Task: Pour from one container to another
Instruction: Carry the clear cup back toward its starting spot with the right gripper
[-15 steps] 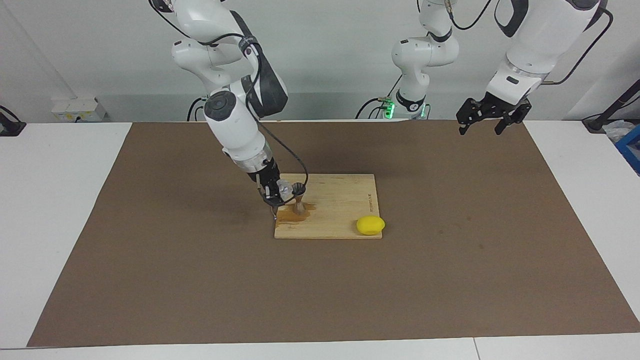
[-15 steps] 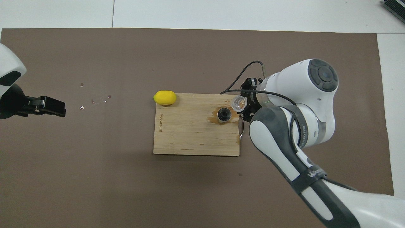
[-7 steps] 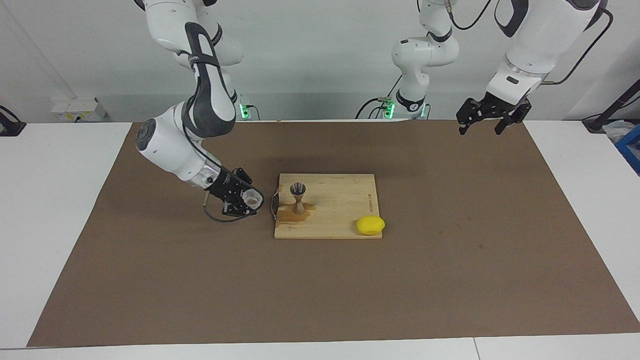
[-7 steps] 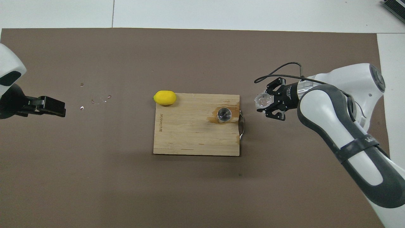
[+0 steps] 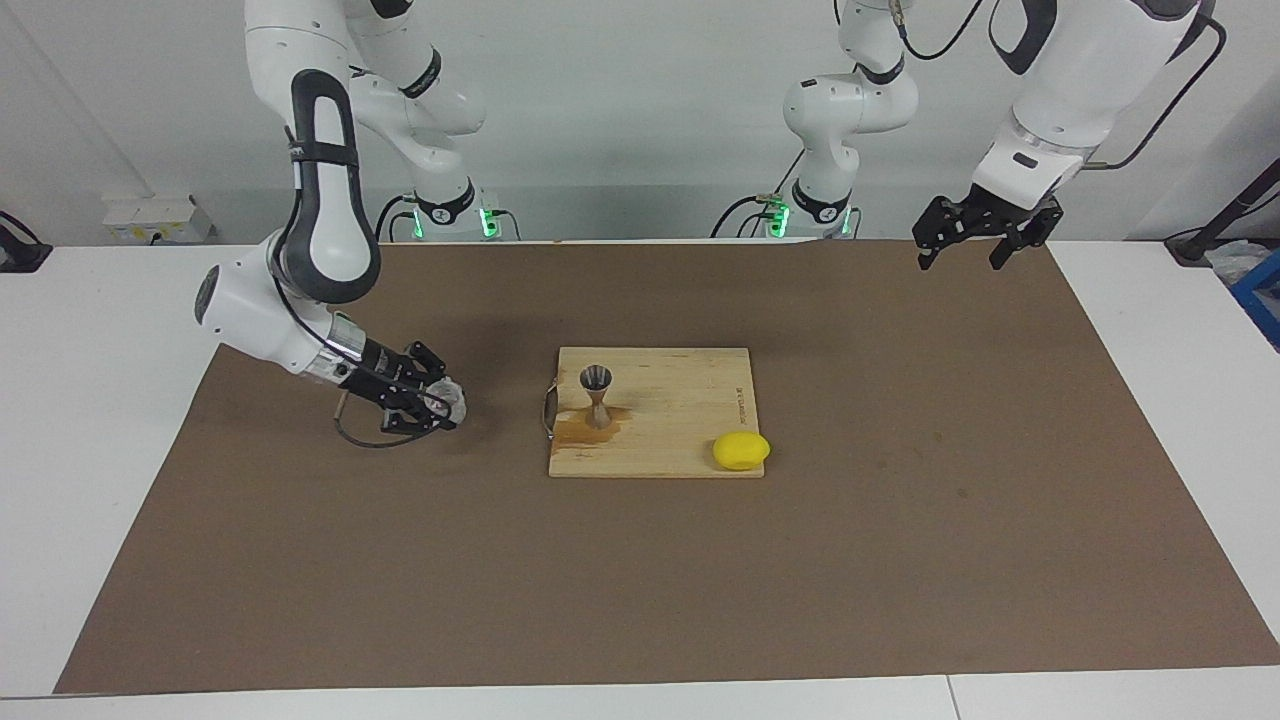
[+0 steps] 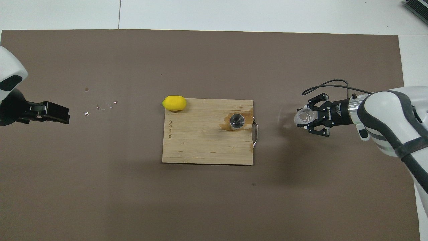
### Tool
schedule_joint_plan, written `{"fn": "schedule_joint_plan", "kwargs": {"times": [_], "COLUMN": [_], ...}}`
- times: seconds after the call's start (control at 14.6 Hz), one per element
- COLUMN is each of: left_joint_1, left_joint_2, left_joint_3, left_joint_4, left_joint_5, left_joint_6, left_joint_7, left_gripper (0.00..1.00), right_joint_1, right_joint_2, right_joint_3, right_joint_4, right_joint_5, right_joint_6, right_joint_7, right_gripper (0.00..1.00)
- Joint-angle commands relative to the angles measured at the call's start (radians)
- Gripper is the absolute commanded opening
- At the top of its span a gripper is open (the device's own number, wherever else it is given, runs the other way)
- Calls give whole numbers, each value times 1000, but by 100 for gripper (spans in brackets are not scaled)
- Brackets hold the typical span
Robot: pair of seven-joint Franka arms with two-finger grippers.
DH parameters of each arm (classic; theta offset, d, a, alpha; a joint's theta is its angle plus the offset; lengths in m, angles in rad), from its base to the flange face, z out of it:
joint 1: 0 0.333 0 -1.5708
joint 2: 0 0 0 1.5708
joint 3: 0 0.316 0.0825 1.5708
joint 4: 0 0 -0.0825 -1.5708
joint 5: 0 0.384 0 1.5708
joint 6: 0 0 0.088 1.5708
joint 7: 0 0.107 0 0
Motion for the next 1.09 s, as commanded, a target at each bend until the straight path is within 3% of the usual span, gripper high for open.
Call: {"fn": "schedule_joint_plan", "kwargs": {"times": [0.0,0.27,0.75,0.82,1.03], "left_joint_1": [-3,-3,-3,-3,-3], "left_joint_2": [-18,-18,-18,-18,-18], "left_joint_3": [6,6,6,6,6], "left_joint_4": [-14,-14,-14,-14,-14], "left_joint_5": [-11,-11,-11,-11,-11], "left_joint_6": [-11,-11,-11,-11,-11], "left_joint_7": [2,2,2,2,2], "left_gripper": [100,100,100,100,100], "right_joint_1": [-64,-136,-167,-170,-182], "right_joint_2": [33,99,114,111,105], "right_joint_3": [12,12,11,9,6], "right_joint_4": [-11,-2,-14,-32,-51], "right_joint_5": [38,70,70,70,70], "right_joint_6": [-31,-71,-64,-47,-41], "right_joint_7": [-139,-273,-339,-339,-334], "right_gripper": [0,0,0,11,97]}}
